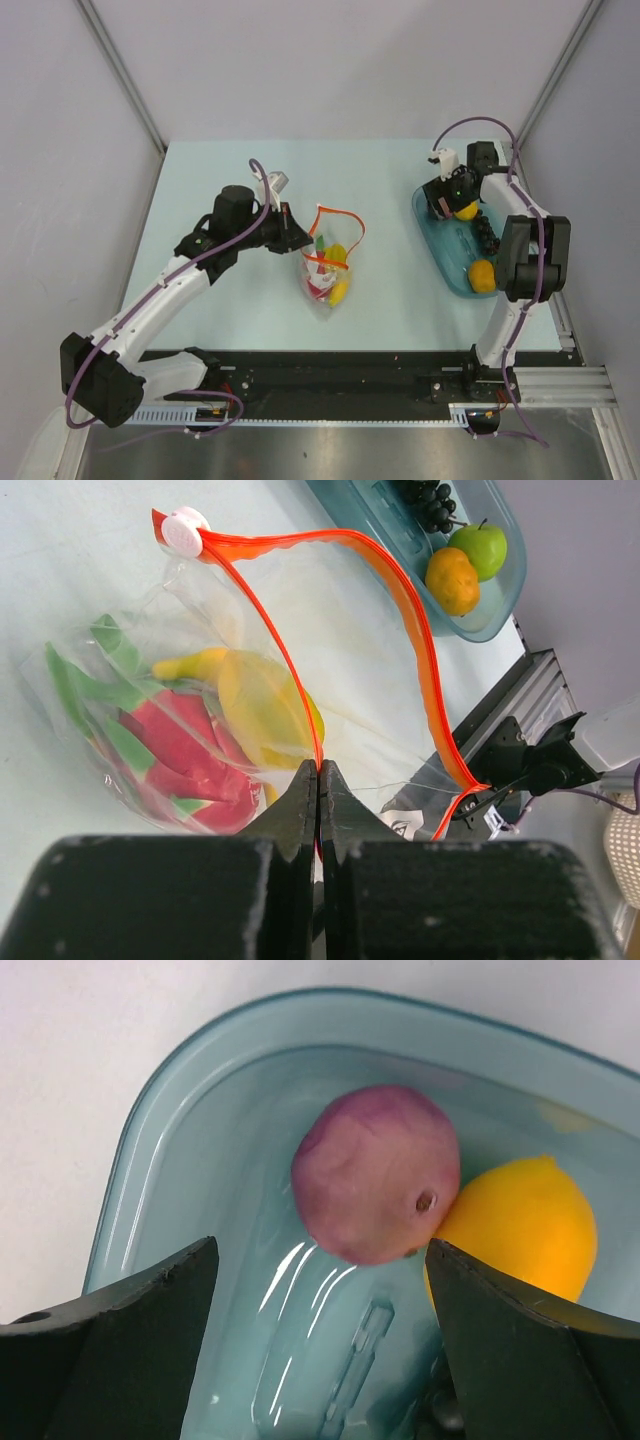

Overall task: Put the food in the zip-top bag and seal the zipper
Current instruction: Pick up the fake vegetable from the bin.

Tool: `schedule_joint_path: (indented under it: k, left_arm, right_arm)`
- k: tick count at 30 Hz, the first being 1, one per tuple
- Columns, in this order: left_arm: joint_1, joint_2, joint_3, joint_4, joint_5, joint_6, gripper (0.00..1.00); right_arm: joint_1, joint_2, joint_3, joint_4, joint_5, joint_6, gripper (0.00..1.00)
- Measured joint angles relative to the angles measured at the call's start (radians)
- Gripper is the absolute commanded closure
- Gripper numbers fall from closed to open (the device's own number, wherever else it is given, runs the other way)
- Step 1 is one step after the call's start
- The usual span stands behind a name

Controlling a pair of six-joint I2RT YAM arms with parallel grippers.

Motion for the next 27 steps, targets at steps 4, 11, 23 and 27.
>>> schedule_joint_path:
  k: [4,11,23,27]
  left_arm:
    - [0.0,0.001,0.0,-0.004,0.0,0.005,0.99]
    - [0.0,0.002,0.0,-0.004,0.0,0.006,0.99]
    - [0.0,0.003,0.0,-0.005,0.0,0.008,1.0]
    - [0.0,0.003,0.0,-0.005,0.0,0.013,1.0]
  right_arm:
    - [0.021,0.026,0.003,0.047,0.018,-0.007,0.09]
    - [0.034,0.108,0.007,0.13,0.067,-0.028,0.14]
    - [0.007,0.076,0.002,0.085,0.043,-0.019,0.6]
    - [0.002,-0.054,0.034,-0.009,-0.026,0.017,0.6]
